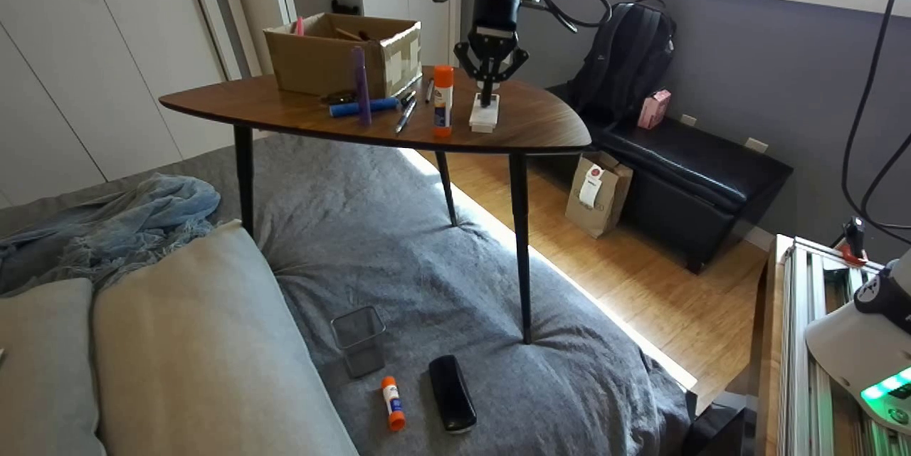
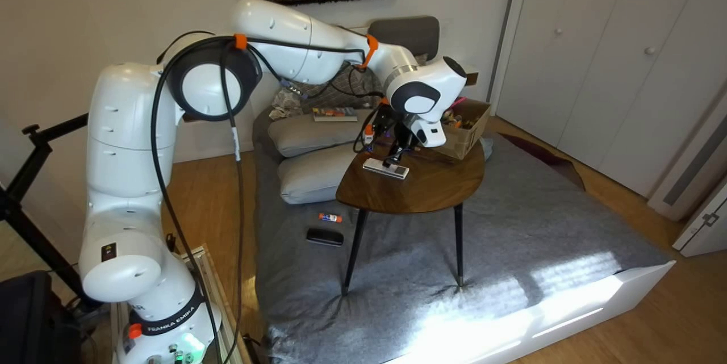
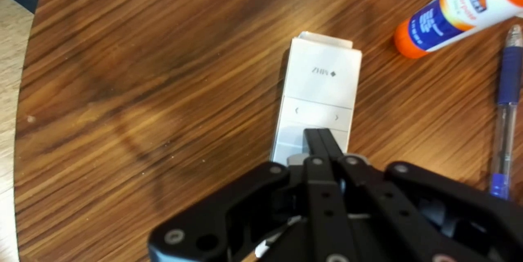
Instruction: Press a button on the white remote control.
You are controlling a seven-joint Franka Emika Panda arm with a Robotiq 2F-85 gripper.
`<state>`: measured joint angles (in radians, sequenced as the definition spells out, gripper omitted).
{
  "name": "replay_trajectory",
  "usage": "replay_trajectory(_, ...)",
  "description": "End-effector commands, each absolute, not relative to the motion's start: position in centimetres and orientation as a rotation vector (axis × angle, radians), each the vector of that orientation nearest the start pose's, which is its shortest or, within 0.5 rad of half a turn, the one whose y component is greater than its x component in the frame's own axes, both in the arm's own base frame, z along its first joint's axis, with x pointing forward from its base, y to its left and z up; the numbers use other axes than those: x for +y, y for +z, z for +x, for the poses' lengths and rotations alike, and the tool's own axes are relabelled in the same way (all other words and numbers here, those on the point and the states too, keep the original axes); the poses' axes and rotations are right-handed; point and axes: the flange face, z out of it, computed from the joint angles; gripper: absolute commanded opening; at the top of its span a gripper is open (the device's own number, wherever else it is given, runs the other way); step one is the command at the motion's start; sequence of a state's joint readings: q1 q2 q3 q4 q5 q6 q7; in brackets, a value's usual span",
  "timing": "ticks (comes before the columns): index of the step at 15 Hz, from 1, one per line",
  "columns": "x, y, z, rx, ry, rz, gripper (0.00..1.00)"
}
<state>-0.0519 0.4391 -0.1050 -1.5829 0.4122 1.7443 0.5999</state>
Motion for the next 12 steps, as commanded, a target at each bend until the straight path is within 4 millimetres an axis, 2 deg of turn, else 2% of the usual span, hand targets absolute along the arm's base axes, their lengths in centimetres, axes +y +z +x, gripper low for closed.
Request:
replay_trajectory(1,-5.7,37.4,65.3,1.227,0.487,-2.534,0.0)
replay_trajectory(6,-6.8,38.9,64.8,1.249,0.454,-2.512,0.0)
replay_trajectory(12,-7.5,38.9,64.8,1.255,0.452,-2.498,0.0)
